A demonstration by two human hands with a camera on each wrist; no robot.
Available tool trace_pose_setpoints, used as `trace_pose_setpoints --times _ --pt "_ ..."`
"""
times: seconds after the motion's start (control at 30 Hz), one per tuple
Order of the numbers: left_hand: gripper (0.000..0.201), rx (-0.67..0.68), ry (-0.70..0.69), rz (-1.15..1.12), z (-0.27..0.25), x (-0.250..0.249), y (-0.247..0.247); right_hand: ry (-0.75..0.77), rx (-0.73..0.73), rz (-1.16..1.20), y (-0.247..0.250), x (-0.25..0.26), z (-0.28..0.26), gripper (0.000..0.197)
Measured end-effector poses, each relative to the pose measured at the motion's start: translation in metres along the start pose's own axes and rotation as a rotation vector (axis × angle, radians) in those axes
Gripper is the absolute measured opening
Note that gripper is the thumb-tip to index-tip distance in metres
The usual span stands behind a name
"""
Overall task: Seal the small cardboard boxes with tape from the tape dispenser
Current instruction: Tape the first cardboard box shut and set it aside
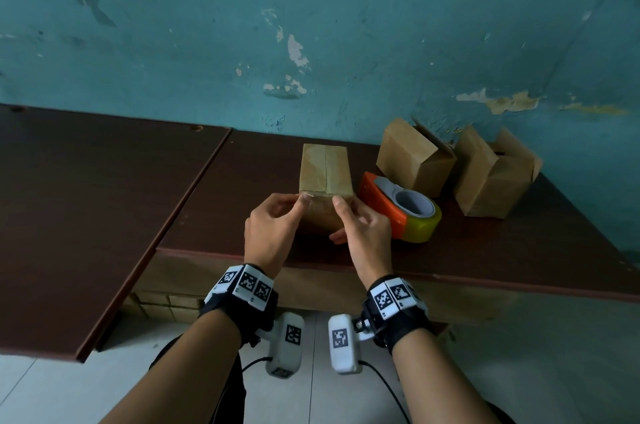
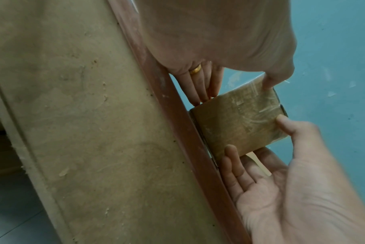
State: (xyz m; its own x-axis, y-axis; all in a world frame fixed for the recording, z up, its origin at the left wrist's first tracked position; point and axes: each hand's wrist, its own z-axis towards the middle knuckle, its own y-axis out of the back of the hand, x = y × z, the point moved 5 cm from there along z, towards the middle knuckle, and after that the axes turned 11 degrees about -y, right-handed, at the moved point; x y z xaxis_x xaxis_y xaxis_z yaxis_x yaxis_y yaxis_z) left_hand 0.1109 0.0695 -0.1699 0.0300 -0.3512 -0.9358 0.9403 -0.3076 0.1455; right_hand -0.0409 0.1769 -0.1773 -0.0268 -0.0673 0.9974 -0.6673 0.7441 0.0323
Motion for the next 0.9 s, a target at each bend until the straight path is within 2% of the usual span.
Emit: trace_pose_setpoints --times 0.17,0.3,0.37,0.43,0.53,0.67,0.9 --pt "0.039 0.038 0.054 -0.076 0.005 0.016 -0.001 0.003 0.035 -0.081 0.002 0.001 0.002 0.046" --pt "0.071 0.046 0.133 -0.069 0.007 0.015 -0.002 -0.024 0.023 -0.002 0.002 0.011 -0.005 0.034" --pt "0.081 0.058 0.129 0.004 0.007 0.007 -0.004 -0.025 0.009 -0.009 0.000 0.016 -0.007 0.036" --pt "0.078 0.068 0.124 0.094 0.006 0.000 -0.005 -0.041 -0.009 -0.032 -0.001 0.015 -0.005 0.039" --pt "0.074 0.077 0.122 0.143 0.005 -0.002 -0.006 -0.046 -0.009 -0.046 -0.002 0.011 -0.001 0.054" --pt "0.062 0.077 0.079 0.166 0.005 0.000 -0.004 -0.021 0.012 -0.026 0.000 0.009 -0.003 0.039" --pt "0.066 0.136 0.014 0.151 0.007 0.005 -0.004 0.007 0.083 -0.047 0.009 0.004 -0.002 0.039"
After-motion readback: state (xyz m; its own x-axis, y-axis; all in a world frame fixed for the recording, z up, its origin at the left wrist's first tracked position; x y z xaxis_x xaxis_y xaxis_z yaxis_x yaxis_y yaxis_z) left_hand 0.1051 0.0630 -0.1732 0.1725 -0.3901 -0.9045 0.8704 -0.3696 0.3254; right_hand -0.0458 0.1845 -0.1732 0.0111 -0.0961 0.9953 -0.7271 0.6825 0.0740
